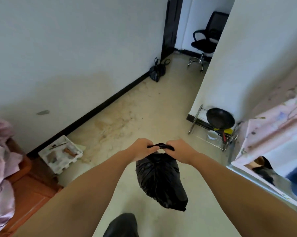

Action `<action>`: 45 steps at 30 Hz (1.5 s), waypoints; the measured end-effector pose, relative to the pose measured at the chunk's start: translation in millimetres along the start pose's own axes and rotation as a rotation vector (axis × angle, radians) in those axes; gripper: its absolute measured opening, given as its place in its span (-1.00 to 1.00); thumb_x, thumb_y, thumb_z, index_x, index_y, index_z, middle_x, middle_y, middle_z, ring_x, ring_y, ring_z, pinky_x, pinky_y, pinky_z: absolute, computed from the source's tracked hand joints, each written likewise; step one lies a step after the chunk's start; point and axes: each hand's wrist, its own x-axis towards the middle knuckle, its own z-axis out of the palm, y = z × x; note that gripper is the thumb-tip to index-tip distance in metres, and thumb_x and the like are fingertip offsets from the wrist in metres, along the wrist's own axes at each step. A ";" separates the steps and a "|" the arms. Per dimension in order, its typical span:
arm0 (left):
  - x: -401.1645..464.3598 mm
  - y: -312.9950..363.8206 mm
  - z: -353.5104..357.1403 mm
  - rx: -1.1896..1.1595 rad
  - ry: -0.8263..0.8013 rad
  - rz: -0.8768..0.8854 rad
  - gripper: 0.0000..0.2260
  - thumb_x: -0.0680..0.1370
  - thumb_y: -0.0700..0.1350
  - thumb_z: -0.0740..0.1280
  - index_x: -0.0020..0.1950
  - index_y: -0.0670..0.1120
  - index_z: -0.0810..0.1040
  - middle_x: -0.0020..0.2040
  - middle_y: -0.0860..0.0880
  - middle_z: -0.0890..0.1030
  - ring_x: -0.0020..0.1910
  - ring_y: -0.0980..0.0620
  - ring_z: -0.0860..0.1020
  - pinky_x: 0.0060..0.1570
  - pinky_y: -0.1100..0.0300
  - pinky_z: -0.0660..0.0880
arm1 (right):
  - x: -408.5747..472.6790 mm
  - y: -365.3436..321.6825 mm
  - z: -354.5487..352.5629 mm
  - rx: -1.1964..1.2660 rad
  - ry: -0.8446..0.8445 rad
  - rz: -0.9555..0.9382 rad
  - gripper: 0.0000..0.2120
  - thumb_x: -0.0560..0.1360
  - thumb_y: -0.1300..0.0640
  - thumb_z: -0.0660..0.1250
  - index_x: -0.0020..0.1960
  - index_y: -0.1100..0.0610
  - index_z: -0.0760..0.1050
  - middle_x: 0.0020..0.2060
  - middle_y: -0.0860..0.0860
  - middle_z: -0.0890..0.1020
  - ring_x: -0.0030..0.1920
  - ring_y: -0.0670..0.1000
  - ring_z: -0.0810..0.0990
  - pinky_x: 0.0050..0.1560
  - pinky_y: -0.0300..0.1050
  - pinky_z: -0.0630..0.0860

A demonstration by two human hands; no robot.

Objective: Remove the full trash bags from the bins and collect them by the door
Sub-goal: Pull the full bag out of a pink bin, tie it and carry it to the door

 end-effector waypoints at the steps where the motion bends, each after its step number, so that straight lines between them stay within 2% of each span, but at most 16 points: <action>1: 20.8 -8.5 -9.5 -0.001 -0.002 -0.005 -0.59 0.59 0.10 0.18 -0.42 -0.03 0.28 -0.47 0.01 0.31 -0.47 0.05 0.27 -0.42 0.18 0.15 | 23.7 4.7 -6.5 -0.001 -0.003 -0.002 -0.76 0.56 0.04 0.19 -0.21 0.14 0.44 -0.38 -0.02 0.45 -0.32 0.03 0.42 -0.39 -0.20 0.23; 7: 158.6 -63.3 -83.9 0.057 -0.006 0.075 -0.61 0.59 0.07 0.18 -0.38 -0.08 0.28 -0.45 0.00 0.27 -0.45 0.04 0.25 -0.41 0.19 0.13 | 175.2 31.3 -49.0 0.035 0.070 0.025 -0.79 0.54 0.06 0.21 -0.25 0.09 0.40 -0.37 -0.01 0.48 -0.32 0.04 0.45 -0.27 -0.07 0.35; 12: 269.6 -98.4 -165.4 0.090 -0.021 0.167 -0.62 0.57 0.08 0.21 -0.38 -0.08 0.33 -0.44 0.02 0.31 -0.45 0.07 0.27 -0.41 0.22 0.17 | 289.3 43.5 -99.0 0.084 0.148 0.097 -0.79 0.53 0.04 0.23 -0.26 0.06 0.39 -0.41 -0.06 0.47 -0.33 0.03 0.45 -0.32 -0.14 0.31; 20: 423.7 -158.4 -241.6 0.111 -0.039 0.178 -0.59 0.57 0.06 0.22 -0.44 -0.01 0.24 -0.46 0.05 0.27 -0.47 0.11 0.24 -0.42 0.23 0.15 | 453.9 70.9 -155.7 0.101 0.119 0.104 -0.77 0.55 0.04 0.21 -0.13 0.20 0.50 -0.25 0.14 0.61 -0.23 0.14 0.54 -0.19 0.03 0.44; 24: 514.1 -178.9 -275.2 0.109 -0.019 0.151 -0.59 0.56 0.06 0.24 -0.43 -0.04 0.23 -0.45 0.03 0.27 -0.47 0.10 0.23 -0.45 0.25 0.14 | 541.6 102.5 -193.1 0.054 0.102 0.068 -0.80 0.56 0.04 0.20 -0.20 0.10 0.42 -0.31 0.05 0.53 -0.29 0.07 0.47 -0.25 -0.06 0.35; 28: 607.3 -187.8 -306.1 0.062 -0.021 0.104 -0.60 0.57 0.05 0.23 -0.41 -0.04 0.24 -0.47 0.05 0.25 -0.49 0.11 0.21 -0.48 0.27 0.19 | 625.7 140.3 -242.6 0.016 0.070 0.044 -0.79 0.56 0.04 0.19 -0.22 0.09 0.39 -0.33 0.03 0.51 -0.32 0.05 0.45 -0.26 -0.07 0.35; 31: 671.7 -185.9 -332.1 0.008 -0.007 0.080 -0.62 0.58 0.04 0.23 -0.40 -0.05 0.27 -0.46 0.04 0.27 -0.48 0.10 0.23 -0.46 0.26 0.12 | 684.5 169.2 -282.5 0.012 0.057 0.042 -0.78 0.56 0.05 0.19 -0.19 0.14 0.45 -0.32 0.05 0.51 -0.31 0.05 0.45 -0.26 -0.06 0.35; 35: 746.4 -193.0 -360.0 0.047 -0.025 0.057 -0.60 0.59 0.05 0.21 -0.41 -0.04 0.26 -0.44 0.01 0.29 -0.47 0.09 0.26 -0.44 0.21 0.12 | 755.0 199.2 -316.5 -0.007 0.048 0.022 -0.77 0.56 0.08 0.21 -0.12 0.23 0.51 -0.28 0.12 0.55 -0.28 0.05 0.44 -0.26 -0.08 0.31; 38: 808.9 -206.9 -380.0 0.050 -0.041 0.048 -0.59 0.59 0.06 0.21 -0.41 -0.05 0.26 -0.44 0.00 0.30 -0.46 0.08 0.27 -0.42 0.20 0.14 | 808.6 222.4 -338.6 0.028 0.069 0.032 -0.81 0.55 0.08 0.22 -0.20 0.13 0.45 -0.37 -0.01 0.47 -0.31 0.03 0.43 -0.32 -0.14 0.23; 41: 879.9 -219.7 -399.7 0.031 -0.063 0.072 -0.60 0.58 0.05 0.22 -0.41 -0.05 0.26 -0.44 0.00 0.29 -0.46 0.08 0.26 -0.42 0.21 0.14 | 868.4 251.0 -361.1 0.057 0.088 0.073 -0.80 0.55 0.07 0.23 -0.24 0.11 0.40 -0.39 -0.02 0.46 -0.33 0.03 0.43 -0.32 -0.13 0.27; 45: 976.5 -239.5 -436.1 0.026 -0.079 0.132 -0.61 0.58 0.04 0.23 -0.42 -0.02 0.27 -0.44 0.02 0.30 -0.46 0.10 0.27 -0.40 0.21 0.17 | 952.0 283.5 -393.4 0.107 0.136 0.119 -0.78 0.54 0.08 0.24 -0.16 0.21 0.51 -0.32 0.06 0.53 -0.31 0.03 0.47 -0.29 -0.08 0.36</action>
